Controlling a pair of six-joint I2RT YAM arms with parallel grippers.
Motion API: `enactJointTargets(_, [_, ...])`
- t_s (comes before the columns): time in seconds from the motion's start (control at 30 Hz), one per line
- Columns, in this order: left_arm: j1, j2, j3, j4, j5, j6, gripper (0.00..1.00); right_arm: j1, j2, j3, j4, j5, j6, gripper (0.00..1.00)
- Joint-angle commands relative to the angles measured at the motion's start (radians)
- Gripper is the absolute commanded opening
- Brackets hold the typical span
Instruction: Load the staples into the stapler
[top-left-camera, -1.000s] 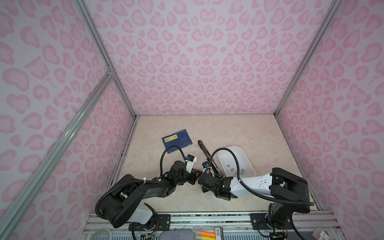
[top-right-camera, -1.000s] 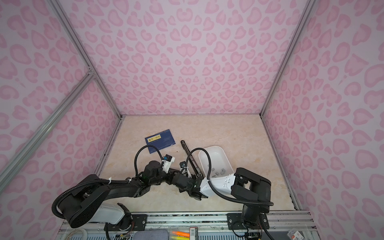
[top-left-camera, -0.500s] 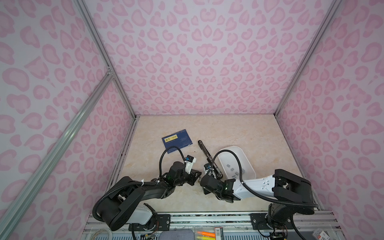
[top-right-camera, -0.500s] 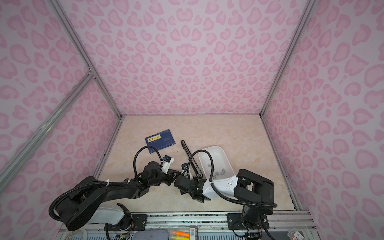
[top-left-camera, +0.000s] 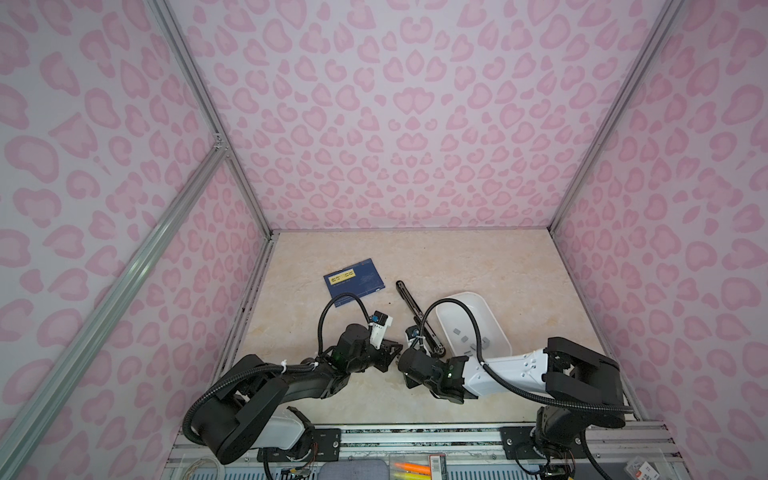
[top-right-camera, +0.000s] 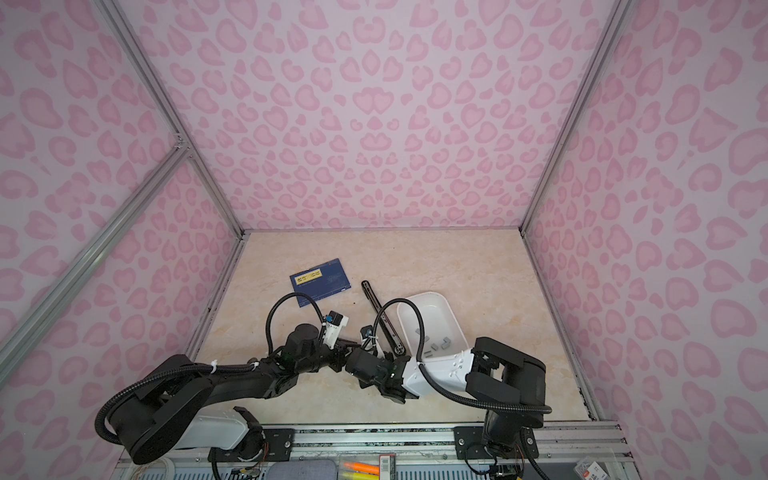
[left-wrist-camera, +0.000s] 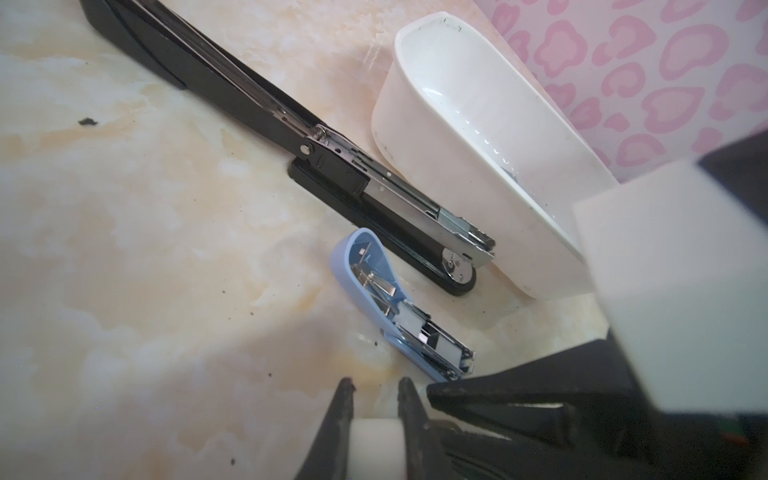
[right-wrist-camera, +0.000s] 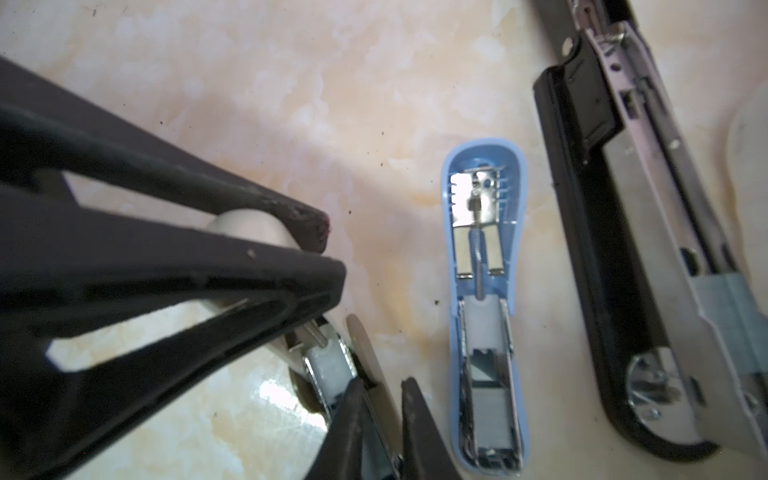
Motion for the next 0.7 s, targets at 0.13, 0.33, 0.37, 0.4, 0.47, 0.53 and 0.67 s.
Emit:
enactJointTargets(0.13, [0.001, -0.014, 0.018, 0.026, 0.003, 0.014, 0.26, 0.001, -0.037, -0.014, -0.054, 0.011, -0.035, 0.25])
enactJointTargets(0.33, [0.001, -0.04, 0.023, 0.004, 0.009, 0.016, 0.57, 0.001, -0.124, -0.075, 0.003, 0.039, -0.066, 0.34])
enactJointTargets(0.37, [0.0, -0.046, 0.025, -0.002, 0.009, 0.016, 0.62, 0.001, -0.141, -0.089, 0.012, 0.043, -0.071, 0.34])
enactJointTargets(0.4, [0.001, -0.054, 0.026, -0.009, 0.01, 0.015, 0.65, 0.001, -0.156, -0.1, 0.02, 0.046, -0.076, 0.35])
enactJointTargets(0.47, [0.001, -0.072, 0.026, -0.016, 0.029, 0.017, 0.68, 0.0, -0.185, -0.121, 0.032, 0.059, -0.09, 0.36])
enactJointTargets(0.53, [0.0, -0.092, 0.029, -0.017, 0.055, 0.012, 0.69, 0.001, -0.208, -0.138, 0.042, 0.071, -0.103, 0.37])
enactJointTargets(0.67, [0.001, -0.118, 0.029, -0.029, 0.084, 0.011, 0.68, -0.008, -0.254, -0.168, 0.061, 0.077, -0.125, 0.37])
